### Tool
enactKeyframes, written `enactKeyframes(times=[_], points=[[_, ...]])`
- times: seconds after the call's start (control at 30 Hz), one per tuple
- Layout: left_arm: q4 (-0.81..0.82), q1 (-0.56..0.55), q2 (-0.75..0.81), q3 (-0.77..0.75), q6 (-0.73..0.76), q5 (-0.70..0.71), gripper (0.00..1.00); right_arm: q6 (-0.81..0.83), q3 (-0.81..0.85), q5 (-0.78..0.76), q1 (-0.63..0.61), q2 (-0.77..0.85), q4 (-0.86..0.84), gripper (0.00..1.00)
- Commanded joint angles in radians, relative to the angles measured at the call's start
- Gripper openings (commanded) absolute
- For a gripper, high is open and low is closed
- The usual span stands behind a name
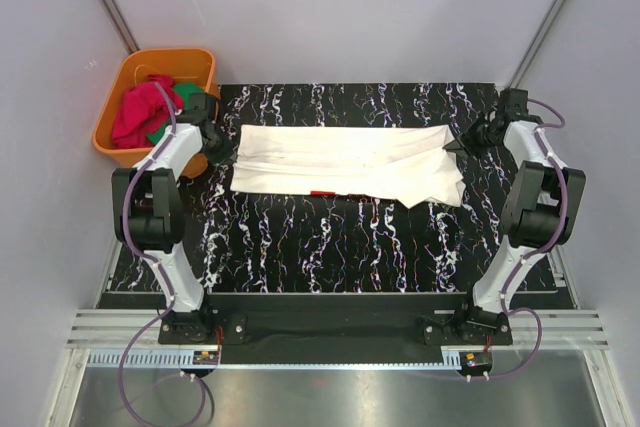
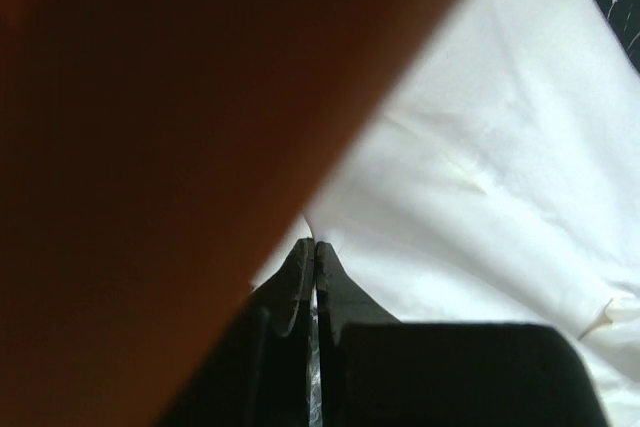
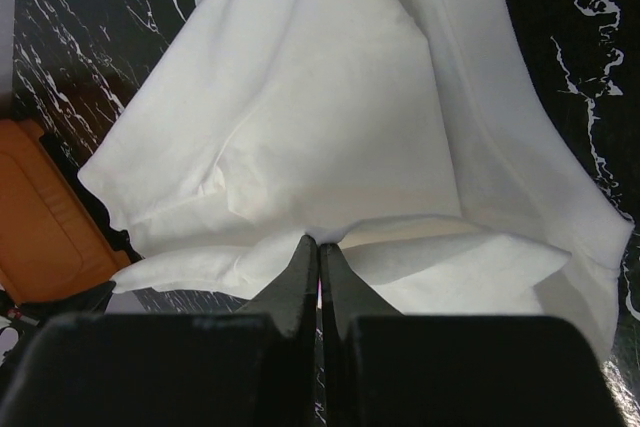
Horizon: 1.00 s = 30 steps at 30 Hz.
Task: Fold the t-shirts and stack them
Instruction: Fold the tshirt
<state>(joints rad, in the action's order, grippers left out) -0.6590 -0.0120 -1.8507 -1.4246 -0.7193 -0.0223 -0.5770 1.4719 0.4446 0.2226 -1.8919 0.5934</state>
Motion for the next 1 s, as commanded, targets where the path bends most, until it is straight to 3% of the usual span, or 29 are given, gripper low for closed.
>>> enactKeyframes(times=[0.0, 0.4, 0.53, 0.57, 0.6, 0.63, 0.67, 0.77, 0.8, 0.9, 0.97], points=[[0.116, 0.027, -0.034, -0.077, 0.021, 0.079, 0.0, -0.003, 0.054, 0.034, 0.004, -0.016, -0.047, 0.0], [0.098, 0.027, -0.114, -0.16, 0.024, 0.101, 0.0, 0.0, 0.108, 0.051, 0.006, -0.093, -0.053, 0.02], [0.107, 0.026, -0.137, -0.177, 0.035, 0.122, 0.0, 0.0, 0.119, 0.051, 0.009, -0.133, -0.064, 0.07], [0.102, 0.026, -0.151, -0.181, 0.037, 0.13, 0.04, 0.0, 0.123, 0.052, 0.009, -0.141, -0.069, 0.09], [0.087, 0.026, -0.156, -0.192, 0.038, 0.148, 0.05, 0.0, 0.126, 0.051, 0.011, -0.148, -0.076, 0.15], [0.085, 0.026, -0.157, -0.191, 0.041, 0.154, 0.09, 0.005, 0.133, 0.046, 0.011, -0.168, -0.072, 0.18], [0.088, 0.021, -0.154, -0.189, 0.044, 0.16, 0.19, 0.009, 0.155, 0.039, 0.011, -0.177, -0.066, 0.22], [0.088, 0.018, -0.133, -0.194, 0.073, 0.192, 0.32, 0.057, 0.235, -0.019, 0.011, -0.203, -0.009, 0.36], [0.079, 0.018, -0.122, -0.197, 0.081, 0.218, 0.49, 0.087, 0.26, -0.061, 0.009, -0.207, 0.04, 0.38], [0.073, -0.017, -0.071, -0.195, 0.098, 0.232, 0.7, 0.13, 0.311, -0.124, -0.003, -0.17, 0.091, 0.48], [0.065, -0.026, -0.035, -0.191, 0.11, 0.228, 0.72, 0.14, 0.294, -0.126, -0.035, -0.107, 0.091, 0.53]])
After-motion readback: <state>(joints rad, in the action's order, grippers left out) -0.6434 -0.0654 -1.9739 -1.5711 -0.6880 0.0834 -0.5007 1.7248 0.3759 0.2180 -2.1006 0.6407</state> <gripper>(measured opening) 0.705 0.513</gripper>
